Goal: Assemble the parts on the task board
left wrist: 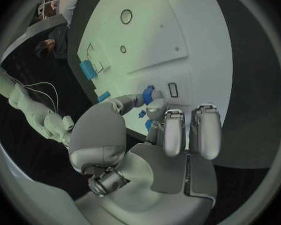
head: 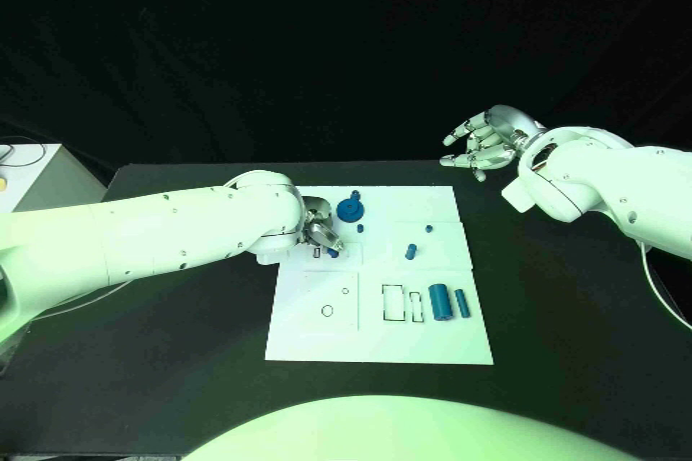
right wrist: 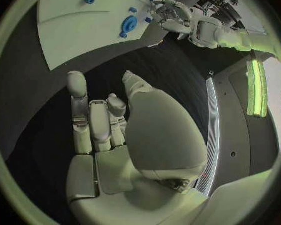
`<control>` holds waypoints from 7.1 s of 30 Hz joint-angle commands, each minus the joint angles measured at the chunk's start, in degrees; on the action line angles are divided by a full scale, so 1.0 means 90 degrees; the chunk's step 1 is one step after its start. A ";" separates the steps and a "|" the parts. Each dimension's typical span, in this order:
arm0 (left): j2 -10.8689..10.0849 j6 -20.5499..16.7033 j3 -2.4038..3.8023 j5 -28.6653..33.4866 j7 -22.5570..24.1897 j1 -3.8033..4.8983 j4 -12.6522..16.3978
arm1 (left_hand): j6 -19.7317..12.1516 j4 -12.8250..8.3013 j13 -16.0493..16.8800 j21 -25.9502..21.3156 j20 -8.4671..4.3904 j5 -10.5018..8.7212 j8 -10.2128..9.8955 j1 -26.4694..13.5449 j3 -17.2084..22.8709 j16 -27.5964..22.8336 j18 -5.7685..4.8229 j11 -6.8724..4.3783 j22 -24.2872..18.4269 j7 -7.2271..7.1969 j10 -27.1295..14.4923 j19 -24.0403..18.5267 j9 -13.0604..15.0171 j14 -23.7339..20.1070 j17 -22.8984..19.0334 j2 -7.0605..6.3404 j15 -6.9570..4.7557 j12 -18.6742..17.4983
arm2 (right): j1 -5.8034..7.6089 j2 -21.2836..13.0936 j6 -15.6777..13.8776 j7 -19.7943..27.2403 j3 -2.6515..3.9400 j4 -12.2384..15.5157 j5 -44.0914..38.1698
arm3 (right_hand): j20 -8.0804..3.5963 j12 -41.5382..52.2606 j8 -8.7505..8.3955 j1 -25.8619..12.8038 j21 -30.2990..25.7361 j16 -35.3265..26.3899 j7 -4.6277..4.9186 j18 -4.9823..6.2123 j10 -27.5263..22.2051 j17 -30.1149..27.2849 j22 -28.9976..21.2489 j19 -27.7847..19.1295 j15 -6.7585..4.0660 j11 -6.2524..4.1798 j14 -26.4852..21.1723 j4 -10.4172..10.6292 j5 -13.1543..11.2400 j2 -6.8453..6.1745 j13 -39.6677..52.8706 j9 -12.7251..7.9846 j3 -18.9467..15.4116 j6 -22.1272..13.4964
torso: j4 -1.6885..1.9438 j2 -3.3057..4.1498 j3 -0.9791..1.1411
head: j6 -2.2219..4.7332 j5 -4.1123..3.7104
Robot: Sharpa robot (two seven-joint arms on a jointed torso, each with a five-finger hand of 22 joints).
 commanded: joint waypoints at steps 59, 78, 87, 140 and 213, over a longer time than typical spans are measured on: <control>-0.0039 -0.0178 -0.0012 -0.0004 0.0046 -0.0152 -0.0054 | 0.0312 0.0384 -0.0189 -0.0067 -0.0026 -0.1050 -0.0062 -0.0029 -0.1735 0.0011 -0.0044 -0.0024 0.0340 -0.0234 -0.0037 0.0015 -0.0248 0.0567 0.1278 -0.0239 -0.0058 -0.0016 | -0.0002 -0.0044 0.0029 0.0010 0.0002 -0.0005 -0.0026 | 0.0016 -0.0028 0.0059 -0.0029 -0.0158 -0.0070 0.0000 0.0130 -0.0078 -0.0065 -0.0094 -0.0051 -0.0006 0.0015 -0.0096 0.0015 0.0004 -0.0059 -0.0066 0.0015 0.0031 -0.0067 | -0.0004 0.0000 -0.0004 | -0.0016 -0.0044; -0.0331 -0.0186 0.0286 0.0045 0.0062 -0.0152 0.0230 | 0.0323 0.0815 -0.0193 -0.0073 -0.0023 -0.1449 -0.0041 0.0079 -0.2104 0.0025 -0.0045 -0.0023 0.0352 -0.0233 -0.0034 0.0022 -0.0261 0.0571 0.1291 -0.0261 -0.0055 0.0020 | -0.0031 -0.0049 0.0036 0.0017 0.0001 0.0000 -0.0025 | 0.0018 -0.0055 0.0061 -0.0034 -0.0241 -0.0106 0.0004 0.0141 -0.0117 -0.0100 -0.0148 -0.0077 -0.0002 0.0019 -0.0125 0.0016 0.0002 -0.0066 -0.0104 0.0015 0.0026 -0.0091 | -0.0004 -0.0004 -0.0006 | 0.0016 -0.0059; -0.0440 -0.0223 0.0606 0.0139 0.0086 -0.0151 0.0383 | 0.0309 0.1191 -0.0234 -0.0086 -0.0020 -0.1956 -0.0020 0.0291 -0.2390 0.0016 -0.0041 -0.0021 0.0346 -0.0233 -0.0054 0.0015 -0.0268 0.0565 0.1270 -0.0257 -0.0053 0.0028 | -0.0050 -0.0039 0.0045 0.0021 0.0001 -0.0014 -0.0022 | 0.0019 -0.0048 0.0063 -0.0041 -0.0254 -0.0106 0.0007 0.0141 -0.0115 -0.0102 -0.0157 -0.0078 0.0000 0.0021 -0.0128 0.0021 0.0002 -0.0063 -0.0103 0.0016 0.0025 -0.0102 | -0.0003 -0.0003 -0.0002 | 0.0056 -0.0052; 0.0635 0.1624 0.0850 0.0317 0.0386 0.0382 -0.2824 | -0.0589 0.1276 -0.1555 -0.0616 0.0328 -0.1970 -0.0822 0.1093 -0.3092 -0.0194 0.0138 0.0452 -0.0458 0.0305 -0.0957 -0.0460 -0.1216 0.0459 0.0932 0.0211 0.0355 -0.0542 | -0.0059 -0.0074 -0.0262 0.0121 0.0002 -0.0042 0.0050 | 0.0045 -0.0801 0.0153 -0.0045 -0.1049 -0.0741 0.0029 0.0226 -0.0905 -0.0670 -0.0684 -0.0338 0.0022 0.0042 -0.0597 0.0036 0.0039 -0.0062 -0.1013 0.0045 0.0039 -0.0211 | -0.0013 0.0023 -0.0024 | 0.0152 0.0074; 0.0902 0.2088 0.0725 0.0721 0.0561 0.0065 -0.3202 | -0.0605 0.1225 -0.1383 -0.0516 0.0292 -0.1968 -0.0700 0.1632 -0.2893 -0.0091 0.0099 0.0373 -0.0267 0.0217 -0.0839 -0.0365 -0.1159 0.0505 0.1086 0.0397 0.0290 -0.0385 | -0.0057 -0.0036 -0.0633 0.0735 0.0002 -0.0124 0.1036 | 0.0477 -0.5068 0.0173 -0.0395 -0.3901 -0.6315 0.0259 0.0225 -0.0881 -0.5092 -0.4473 -0.0718 0.0430 0.0351 -0.1919 -0.0404 0.0031 -0.0338 -0.6442 -0.0157 0.1494 -0.0027 | -0.0017 0.0020 -0.0012 | 0.0090 0.0024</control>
